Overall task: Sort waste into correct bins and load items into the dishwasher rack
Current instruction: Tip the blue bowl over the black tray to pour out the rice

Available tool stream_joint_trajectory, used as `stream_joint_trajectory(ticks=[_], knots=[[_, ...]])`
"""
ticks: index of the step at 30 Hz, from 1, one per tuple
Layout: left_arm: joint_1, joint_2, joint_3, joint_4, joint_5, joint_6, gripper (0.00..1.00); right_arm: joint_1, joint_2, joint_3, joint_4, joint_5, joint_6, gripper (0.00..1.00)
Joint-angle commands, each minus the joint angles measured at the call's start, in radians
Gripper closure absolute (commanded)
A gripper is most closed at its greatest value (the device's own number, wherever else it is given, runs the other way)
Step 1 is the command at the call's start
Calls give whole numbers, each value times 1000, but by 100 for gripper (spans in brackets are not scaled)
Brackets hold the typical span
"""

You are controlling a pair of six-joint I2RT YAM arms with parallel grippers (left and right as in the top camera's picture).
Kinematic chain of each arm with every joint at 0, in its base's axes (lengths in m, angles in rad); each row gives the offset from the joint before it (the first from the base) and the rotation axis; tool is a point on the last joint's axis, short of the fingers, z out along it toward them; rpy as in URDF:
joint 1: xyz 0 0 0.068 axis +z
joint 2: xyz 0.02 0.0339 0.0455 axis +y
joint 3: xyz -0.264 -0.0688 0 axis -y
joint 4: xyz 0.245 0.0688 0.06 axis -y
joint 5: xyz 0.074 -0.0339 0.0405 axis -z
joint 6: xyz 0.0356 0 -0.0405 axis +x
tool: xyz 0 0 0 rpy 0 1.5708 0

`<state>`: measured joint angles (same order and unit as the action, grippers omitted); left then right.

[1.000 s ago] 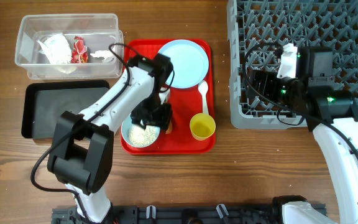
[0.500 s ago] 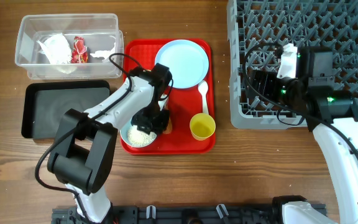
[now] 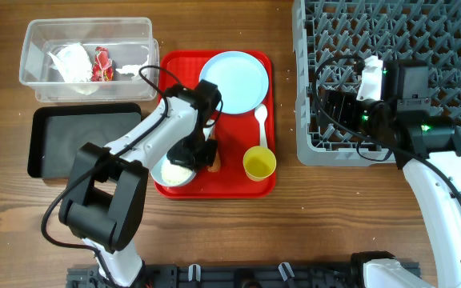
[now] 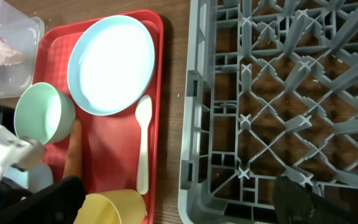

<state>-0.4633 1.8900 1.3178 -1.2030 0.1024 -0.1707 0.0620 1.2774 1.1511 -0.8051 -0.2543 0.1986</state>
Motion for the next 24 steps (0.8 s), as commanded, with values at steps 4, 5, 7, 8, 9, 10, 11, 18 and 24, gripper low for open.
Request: stream_joint_trajectory(ticks=[4, 5, 7, 8, 9, 10, 11, 18, 24], knots=[[74, -193, 110, -47, 2, -2, 96, 3, 8, 20, 2, -6, 12, 0], [106, -225, 110, -47, 10, -2, 96, 3, 8, 20, 3, -6, 13, 0], [188, -275, 110, -42, 37, -2, 96, 3, 8, 20, 5, -6, 12, 0], [231, -291, 110, -36, 52, -1, 96, 3, 8, 20, 5, -6, 12, 1], [274, -302, 110, -29, 76, 6, 96, 3, 8, 20, 4, -6, 12, 0], [330, -308, 110, -14, 121, 21, 96, 3, 8, 20, 4, -6, 13, 0], [378, -308, 110, 0, 174, 45, 96, 3, 8, 20, 5, -6, 13, 0], [737, -253, 84, 146, 589, 211, 96, 3, 8, 20, 7, -6, 13, 0], [946, -152, -21, 206, 902, 383, 96, 3, 8, 20, -5, -10, 13, 0]])
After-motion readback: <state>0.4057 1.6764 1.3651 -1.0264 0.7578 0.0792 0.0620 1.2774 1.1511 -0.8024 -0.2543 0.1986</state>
